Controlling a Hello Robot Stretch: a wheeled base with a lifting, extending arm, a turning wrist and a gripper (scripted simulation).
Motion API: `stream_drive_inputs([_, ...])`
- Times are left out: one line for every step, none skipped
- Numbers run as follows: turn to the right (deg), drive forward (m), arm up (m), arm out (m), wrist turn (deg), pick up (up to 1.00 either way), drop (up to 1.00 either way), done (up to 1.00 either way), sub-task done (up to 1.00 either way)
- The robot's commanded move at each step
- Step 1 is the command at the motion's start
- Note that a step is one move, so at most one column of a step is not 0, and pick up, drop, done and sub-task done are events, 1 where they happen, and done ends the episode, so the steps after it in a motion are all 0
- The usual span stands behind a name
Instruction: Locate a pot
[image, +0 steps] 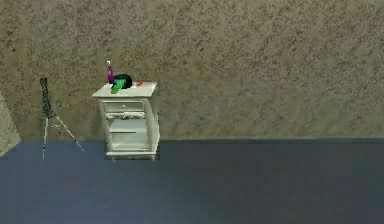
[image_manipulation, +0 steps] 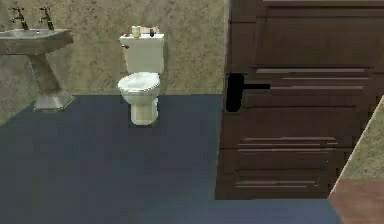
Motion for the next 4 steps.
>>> stream_drive_inputs([-45.0, 0.00, 0.00, 0.00, 0.0, 0.00, 0.00, 0.00, 0.00])
stream_drive_inputs([-24.0, 0.00, 0.00, 0.00, 0.0, 0.00, 0.00, 0.00, 0.00])
stream_drive_inputs([0.0, 0.55, 0.00, 0.00, 0.0, 0.00, 0.00, 0.00, 0.00])
stream_drive_inputs([-3.0, 0.00, 0.00, 0.00, 0.0, 0.00, 0.00, 0.00, 0.00])
